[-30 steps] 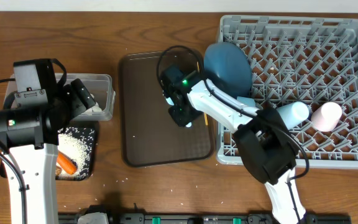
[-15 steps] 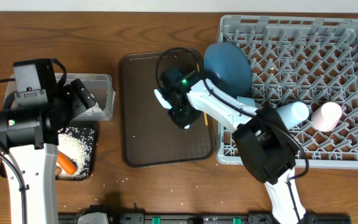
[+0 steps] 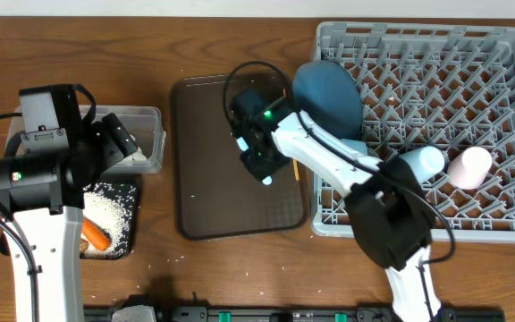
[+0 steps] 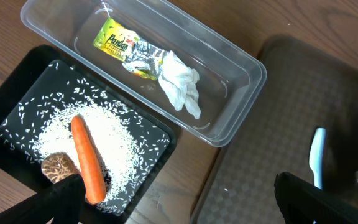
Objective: Sort waste into correct bins and load items into the dishwasher rack
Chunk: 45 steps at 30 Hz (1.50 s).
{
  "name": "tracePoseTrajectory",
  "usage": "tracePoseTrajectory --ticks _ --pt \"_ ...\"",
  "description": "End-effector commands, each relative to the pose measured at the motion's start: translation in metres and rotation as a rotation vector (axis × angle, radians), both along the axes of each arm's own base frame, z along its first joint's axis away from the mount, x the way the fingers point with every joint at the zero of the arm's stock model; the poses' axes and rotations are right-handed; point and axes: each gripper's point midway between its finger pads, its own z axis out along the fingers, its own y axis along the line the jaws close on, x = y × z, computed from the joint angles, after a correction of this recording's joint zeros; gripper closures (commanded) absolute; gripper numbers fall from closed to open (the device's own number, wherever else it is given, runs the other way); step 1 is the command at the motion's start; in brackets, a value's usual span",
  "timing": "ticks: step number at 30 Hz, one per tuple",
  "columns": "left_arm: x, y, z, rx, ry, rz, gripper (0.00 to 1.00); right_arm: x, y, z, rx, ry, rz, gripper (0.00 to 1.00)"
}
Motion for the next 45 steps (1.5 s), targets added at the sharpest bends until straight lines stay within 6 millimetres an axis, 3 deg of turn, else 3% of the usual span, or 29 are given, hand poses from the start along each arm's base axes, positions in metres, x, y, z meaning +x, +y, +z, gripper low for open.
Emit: tracePoseTrajectory --ticks 1,5,8,12,17,21,26,33,45 --pt "-0.001 0.003 0.001 0.008 0.002 0.006 0.02 0.008 0.011 0.049 0.081 -0.096 -0.007 0.99" --pt "-0.001 0.003 0.001 0.008 0.002 0.006 0.02 0.007 0.011 0.054 0.087 -0.103 -0.006 0.96" --pt "-0.001 0.003 0.001 0.008 0.002 0.006 0.02 0.006 0.010 0.045 0.079 -0.087 -0.027 0.78" --pt "-0.001 0.003 0.001 0.008 0.002 0.006 0.02 0.007 0.011 0.020 0.071 -0.060 -0.094 0.65" --pt "-0.001 0.003 0.001 0.008 0.002 0.006 0.02 0.008 0.008 -0.018 0.026 -0.008 -0.185 0.62" --pt "-0.001 0.003 0.001 0.008 0.002 0.006 0.02 0.008 0.001 -0.036 0.003 0.039 -0.267 0.64" --pt "-0.001 0.003 0.001 0.008 0.002 0.006 0.02 0.001 0.005 -0.036 0.043 0.108 -0.300 0.71" --pt "-0.001 0.003 0.001 0.008 0.002 0.006 0.02 -0.006 0.007 -0.043 0.043 0.148 -0.319 0.99" --pt "-0.001 0.003 0.001 0.008 0.002 0.006 0.02 -0.005 0.015 -0.038 0.084 0.150 -0.286 0.99"
